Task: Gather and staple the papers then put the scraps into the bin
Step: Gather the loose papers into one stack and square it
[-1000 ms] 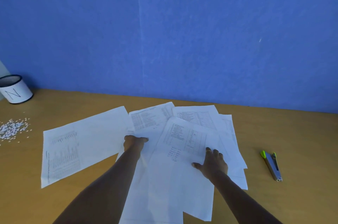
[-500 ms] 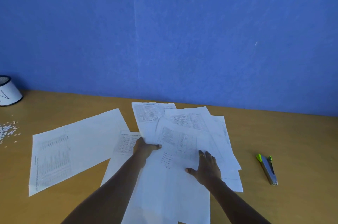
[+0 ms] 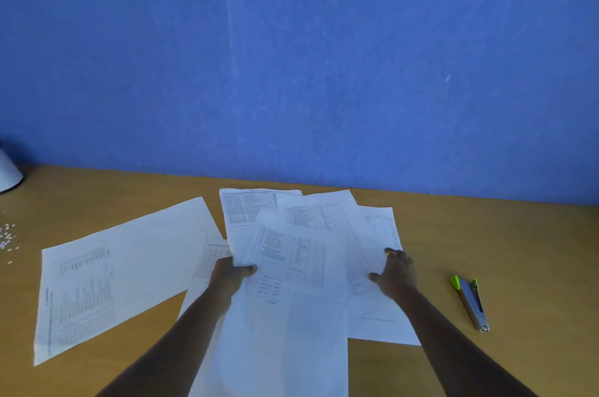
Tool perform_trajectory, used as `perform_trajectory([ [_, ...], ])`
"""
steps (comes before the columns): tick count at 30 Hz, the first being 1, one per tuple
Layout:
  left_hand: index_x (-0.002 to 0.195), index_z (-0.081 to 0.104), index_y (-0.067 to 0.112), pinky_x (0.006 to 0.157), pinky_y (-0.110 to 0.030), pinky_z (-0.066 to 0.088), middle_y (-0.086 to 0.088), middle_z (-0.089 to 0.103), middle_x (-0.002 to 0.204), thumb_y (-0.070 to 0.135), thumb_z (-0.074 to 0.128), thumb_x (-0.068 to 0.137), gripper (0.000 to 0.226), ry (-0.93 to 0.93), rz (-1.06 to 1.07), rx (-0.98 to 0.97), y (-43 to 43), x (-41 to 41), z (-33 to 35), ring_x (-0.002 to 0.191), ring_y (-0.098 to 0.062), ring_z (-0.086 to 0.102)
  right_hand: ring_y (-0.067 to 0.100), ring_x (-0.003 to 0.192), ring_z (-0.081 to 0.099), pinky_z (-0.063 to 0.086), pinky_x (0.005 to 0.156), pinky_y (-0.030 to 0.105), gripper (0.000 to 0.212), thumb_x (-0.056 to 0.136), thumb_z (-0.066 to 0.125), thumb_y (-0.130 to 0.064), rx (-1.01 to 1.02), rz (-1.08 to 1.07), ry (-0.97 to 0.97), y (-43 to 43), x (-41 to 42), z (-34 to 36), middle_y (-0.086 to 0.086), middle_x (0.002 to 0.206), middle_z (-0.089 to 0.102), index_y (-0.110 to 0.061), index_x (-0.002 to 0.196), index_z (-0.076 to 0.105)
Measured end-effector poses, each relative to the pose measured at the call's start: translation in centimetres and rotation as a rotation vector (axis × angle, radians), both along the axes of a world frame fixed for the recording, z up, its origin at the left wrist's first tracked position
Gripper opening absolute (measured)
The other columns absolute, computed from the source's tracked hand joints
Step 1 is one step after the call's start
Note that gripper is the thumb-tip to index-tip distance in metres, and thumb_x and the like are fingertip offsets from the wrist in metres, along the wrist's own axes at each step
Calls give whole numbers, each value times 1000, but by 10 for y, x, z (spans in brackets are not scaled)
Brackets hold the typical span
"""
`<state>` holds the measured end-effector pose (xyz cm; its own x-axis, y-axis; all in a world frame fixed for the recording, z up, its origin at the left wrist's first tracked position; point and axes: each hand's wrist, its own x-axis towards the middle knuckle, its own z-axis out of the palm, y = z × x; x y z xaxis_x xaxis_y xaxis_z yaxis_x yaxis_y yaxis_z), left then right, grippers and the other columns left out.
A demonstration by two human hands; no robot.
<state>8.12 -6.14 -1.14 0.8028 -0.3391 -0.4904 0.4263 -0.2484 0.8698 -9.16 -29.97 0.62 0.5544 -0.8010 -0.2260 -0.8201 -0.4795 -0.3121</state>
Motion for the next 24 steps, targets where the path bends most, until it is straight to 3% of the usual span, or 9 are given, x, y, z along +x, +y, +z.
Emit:
perform_trajectory([
  [3,113,59,-4,94,-51,46,-19,63,114,0,71,74,41,24,33,-11,0,3,-4,103,-40,58,29,133,33,36,106,37,81,76,70,-46,25,-13,76,-5,0,2,13,140,38,-6,137,35],
  [7,112,59,-4,96,-52,45,-18,62,111,-1,70,74,40,74,72,-39,-3,2,-6,106,-41,56,28,127,41,41,101,38,82,70,75,-49,47,-39,94,-4,4,1,13,134,41,-7,132,41],
  [13,115,58,-3,95,-56,45,-21,62,113,-1,68,77,39,125,64,-88,-9,-3,-3,104,-41,58,28,125,45,43,98,35,78,69,78,-40,117,-45,75,3,8,3,12,133,41,-9,131,42],
  [20,108,59,0,87,-52,49,-21,62,111,-6,63,79,30,194,-13,-187,-22,-14,4,99,-40,60,25,124,48,41,102,30,38,87,56,-14,192,-28,-38,20,12,-6,9,131,52,-10,124,53],
  [24,104,60,1,89,-50,48,-19,63,108,-11,68,72,35,133,-41,-170,-27,-19,6,99,-37,59,29,119,52,45,96,32,31,89,47,-5,269,-97,-134,24,12,-5,13,129,56,-7,117,59],
])
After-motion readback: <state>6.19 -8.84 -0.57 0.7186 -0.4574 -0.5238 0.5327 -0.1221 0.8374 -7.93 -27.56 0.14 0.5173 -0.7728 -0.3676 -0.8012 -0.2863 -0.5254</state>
